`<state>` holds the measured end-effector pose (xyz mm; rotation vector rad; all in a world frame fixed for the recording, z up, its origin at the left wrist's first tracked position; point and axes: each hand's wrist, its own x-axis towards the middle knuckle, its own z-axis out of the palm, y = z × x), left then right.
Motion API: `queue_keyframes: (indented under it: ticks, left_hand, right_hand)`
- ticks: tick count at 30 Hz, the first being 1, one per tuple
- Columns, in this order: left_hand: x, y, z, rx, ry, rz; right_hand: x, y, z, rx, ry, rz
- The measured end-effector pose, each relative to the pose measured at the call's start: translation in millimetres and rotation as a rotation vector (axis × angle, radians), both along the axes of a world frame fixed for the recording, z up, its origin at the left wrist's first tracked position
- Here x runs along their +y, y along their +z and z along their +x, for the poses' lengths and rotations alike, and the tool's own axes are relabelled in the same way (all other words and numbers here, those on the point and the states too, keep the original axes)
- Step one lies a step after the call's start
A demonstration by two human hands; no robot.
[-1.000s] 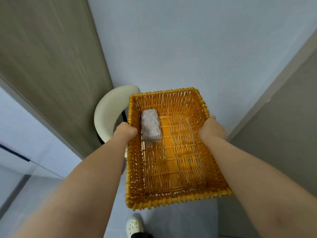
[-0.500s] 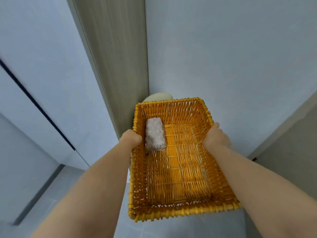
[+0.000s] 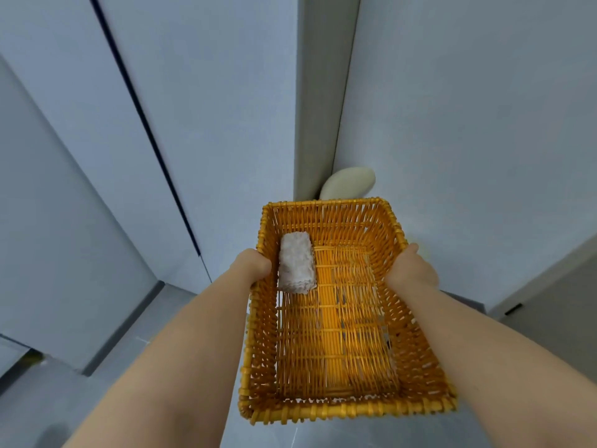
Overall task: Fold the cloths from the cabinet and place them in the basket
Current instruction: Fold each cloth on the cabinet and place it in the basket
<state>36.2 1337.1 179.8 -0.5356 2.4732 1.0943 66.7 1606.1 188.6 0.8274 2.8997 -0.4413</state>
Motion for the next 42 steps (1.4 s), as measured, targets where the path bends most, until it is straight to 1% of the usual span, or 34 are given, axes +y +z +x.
queue_keyframes:
  ticks: [4,10,15,19,22,25,30,37,42]
  left_hand:
    - [-46,-1,16,-0.011,0.032,0.010]
    - [-116,-3,36,-0.012,0.073,-0.029]
    - [-175,-8,51,-0.017,0.151,-0.064]
    - [-223,-15,59,-0.035,0.209,-0.090]
    - [-266,-26,58,-0.057,0.282,-0.098]
    - [-310,-41,50,-0.070,0.365,-0.111]
    - [-358,-48,38,-0.090,0.482,-0.086]
    - [-429,-51,10,-0.110,0.669,-0.109]
    - [-463,-59,10,-0.145,0.753,-0.081]
  right_hand:
    - [-46,-4,10,-0.013,0.026,0.006]
    - [-114,-9,19,-0.025,0.079,-0.021]
    - [-174,-16,11,-0.071,0.168,-0.017]
    - [-223,-17,0,-0.064,0.235,-0.016]
    - [-264,-18,-15,-0.101,0.344,-0.014]
    - [-308,-26,-40,-0.090,0.413,-0.052]
    - [-365,-43,-81,-0.093,0.526,-0.073]
    - [-459,-55,-151,-0.118,0.691,-0.095]
    - [-508,-57,-171,-0.130,0.787,-0.054]
